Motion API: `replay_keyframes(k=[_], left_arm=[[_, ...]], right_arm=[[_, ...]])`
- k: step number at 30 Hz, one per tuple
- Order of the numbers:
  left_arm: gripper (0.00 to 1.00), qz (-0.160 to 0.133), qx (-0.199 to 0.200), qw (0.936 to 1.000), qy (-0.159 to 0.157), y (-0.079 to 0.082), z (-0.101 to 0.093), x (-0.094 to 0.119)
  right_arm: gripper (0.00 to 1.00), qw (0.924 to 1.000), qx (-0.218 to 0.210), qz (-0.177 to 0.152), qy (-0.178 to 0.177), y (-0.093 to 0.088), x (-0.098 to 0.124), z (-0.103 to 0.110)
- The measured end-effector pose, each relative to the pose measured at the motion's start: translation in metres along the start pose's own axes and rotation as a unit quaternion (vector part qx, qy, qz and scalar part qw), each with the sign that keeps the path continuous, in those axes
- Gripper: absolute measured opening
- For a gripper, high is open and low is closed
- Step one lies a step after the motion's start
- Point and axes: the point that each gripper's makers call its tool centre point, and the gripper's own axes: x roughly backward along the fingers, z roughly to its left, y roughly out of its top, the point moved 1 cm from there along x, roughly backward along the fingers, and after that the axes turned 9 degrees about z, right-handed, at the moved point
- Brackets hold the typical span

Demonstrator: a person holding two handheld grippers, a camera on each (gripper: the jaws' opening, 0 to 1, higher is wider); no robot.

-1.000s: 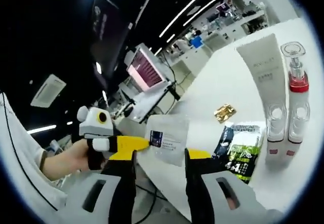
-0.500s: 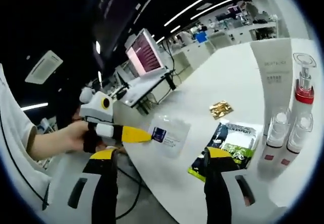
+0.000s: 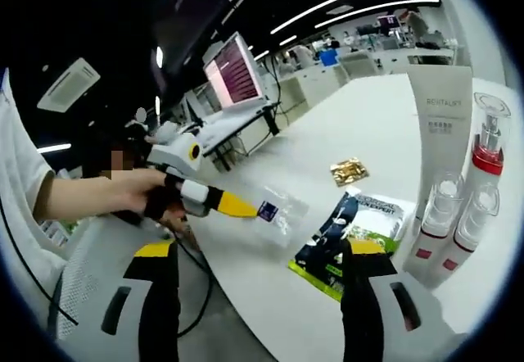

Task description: Arrange the skincare products in the storage area until every visible bottle or jar stands upright without overlapping.

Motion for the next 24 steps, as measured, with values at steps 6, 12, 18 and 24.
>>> replay_keyframes(k=[6,12,18,24], left_arm=[[0.01,0.029,-0.002,0.9995,0.013,-0.004,0.011,-0.008],[0.01,0.037,0.009,0.9992,0.011,-0.007,0.015,-0.015],[0.01,0.038,0.023,0.9989,0.016,-0.009,0.021,-0.018],[0.01,0.049,0.003,0.9985,0.026,-0.008,0.022,-0.021]], right_arm=[[0.87,1.0000,0.002,0.003,0.003,-0.004,-0.001,0.001],[0.92,0.9998,0.010,0.014,0.008,-0.009,-0.005,0.002],[0.94,0.9996,0.015,0.021,0.012,-0.010,-0.009,0.002],[0.95,0.9995,0.011,0.026,0.017,-0.012,-0.012,0.004]])
